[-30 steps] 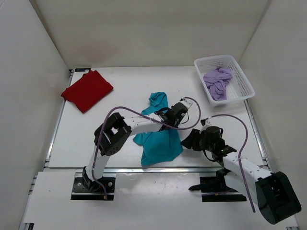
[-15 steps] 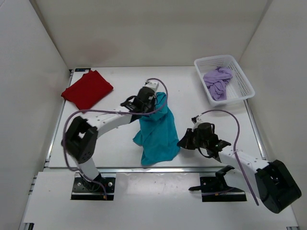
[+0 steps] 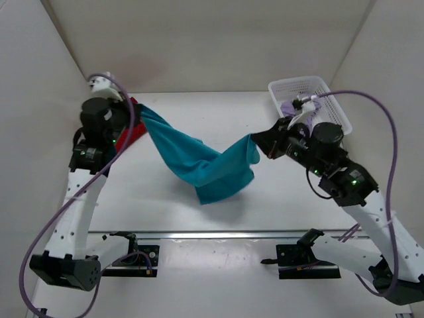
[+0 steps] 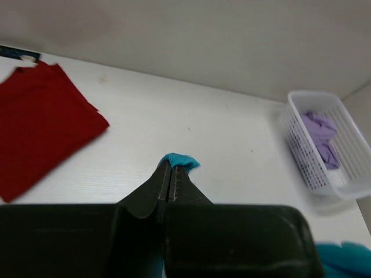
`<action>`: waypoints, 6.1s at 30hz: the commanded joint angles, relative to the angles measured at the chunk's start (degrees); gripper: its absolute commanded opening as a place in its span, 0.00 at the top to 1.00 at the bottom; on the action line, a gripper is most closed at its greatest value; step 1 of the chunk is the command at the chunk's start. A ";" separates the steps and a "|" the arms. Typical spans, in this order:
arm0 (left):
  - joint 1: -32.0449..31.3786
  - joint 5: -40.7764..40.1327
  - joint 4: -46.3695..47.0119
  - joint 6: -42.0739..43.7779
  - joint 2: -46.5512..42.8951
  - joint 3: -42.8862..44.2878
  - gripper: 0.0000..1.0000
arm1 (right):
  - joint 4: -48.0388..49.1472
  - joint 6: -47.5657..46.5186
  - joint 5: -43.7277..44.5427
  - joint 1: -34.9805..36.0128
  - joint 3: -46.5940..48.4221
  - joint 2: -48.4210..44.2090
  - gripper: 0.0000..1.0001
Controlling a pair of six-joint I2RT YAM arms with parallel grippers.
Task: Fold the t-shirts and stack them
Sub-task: Flatten out the tshirt
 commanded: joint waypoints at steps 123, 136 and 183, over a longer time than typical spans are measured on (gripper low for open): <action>1.59 -4.20 15.27 -14.73 -9.42 -55.28 0.35 | 23.58 16.15 -7.12 -17.26 -55.72 6.10 0.67; 0.61 -1.05 19.41 -15.53 2.81 -45.10 0.99 | 24.29 12.91 -6.78 -17.44 -47.90 7.60 1.00; 7.81 -0.33 -5.66 -8.75 -10.52 -15.75 0.77 | 15.40 4.81 -12.14 -19.99 -8.70 4.56 1.00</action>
